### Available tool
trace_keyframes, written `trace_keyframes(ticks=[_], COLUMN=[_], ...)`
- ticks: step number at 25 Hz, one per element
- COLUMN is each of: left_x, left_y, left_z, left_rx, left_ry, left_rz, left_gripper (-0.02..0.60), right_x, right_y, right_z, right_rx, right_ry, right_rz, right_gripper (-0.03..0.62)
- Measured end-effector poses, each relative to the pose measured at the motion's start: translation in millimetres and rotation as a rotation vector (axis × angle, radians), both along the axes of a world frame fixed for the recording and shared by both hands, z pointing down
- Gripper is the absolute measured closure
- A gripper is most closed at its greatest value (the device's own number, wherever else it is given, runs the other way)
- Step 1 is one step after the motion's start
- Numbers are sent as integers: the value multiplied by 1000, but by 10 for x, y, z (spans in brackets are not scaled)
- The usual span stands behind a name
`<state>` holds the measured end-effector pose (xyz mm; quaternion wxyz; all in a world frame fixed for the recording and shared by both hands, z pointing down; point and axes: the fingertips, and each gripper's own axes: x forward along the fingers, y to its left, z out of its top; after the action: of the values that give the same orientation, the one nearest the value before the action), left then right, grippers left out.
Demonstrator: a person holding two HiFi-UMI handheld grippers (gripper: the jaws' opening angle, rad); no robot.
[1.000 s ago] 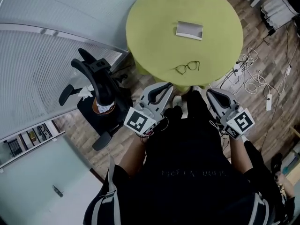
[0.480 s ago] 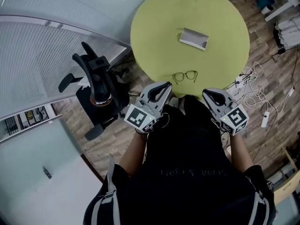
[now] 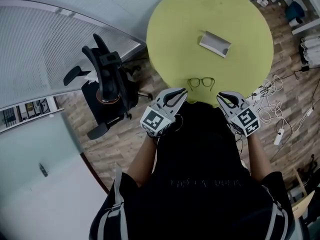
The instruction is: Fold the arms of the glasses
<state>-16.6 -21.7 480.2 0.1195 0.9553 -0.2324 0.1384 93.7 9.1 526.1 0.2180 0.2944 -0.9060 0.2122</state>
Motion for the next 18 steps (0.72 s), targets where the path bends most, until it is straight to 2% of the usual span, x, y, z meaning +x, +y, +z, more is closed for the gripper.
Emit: trace_keyframes(ticks=[5, 9, 13, 18], left_x=[-3, 4, -53, -71], left_y=[-65, -108, -151, -194], left_z=[88, 115, 174, 194], left_rx=[-28, -29, -53, -64], left_ry=[20, 9, -8, 7], left_rz=[10, 23, 0, -7], left_gripper=[552, 552, 552, 552], right_x=[-41, -32, -23, 3], right_y=[-66, -154, -232, -258], right_z=[249, 483, 680, 962], right_rx=[-11, 19, 28, 28], right_ry=[117, 250, 340, 459], right_rz=[-80, -158, -221, -319], right_gripper=[560, 560, 560, 560])
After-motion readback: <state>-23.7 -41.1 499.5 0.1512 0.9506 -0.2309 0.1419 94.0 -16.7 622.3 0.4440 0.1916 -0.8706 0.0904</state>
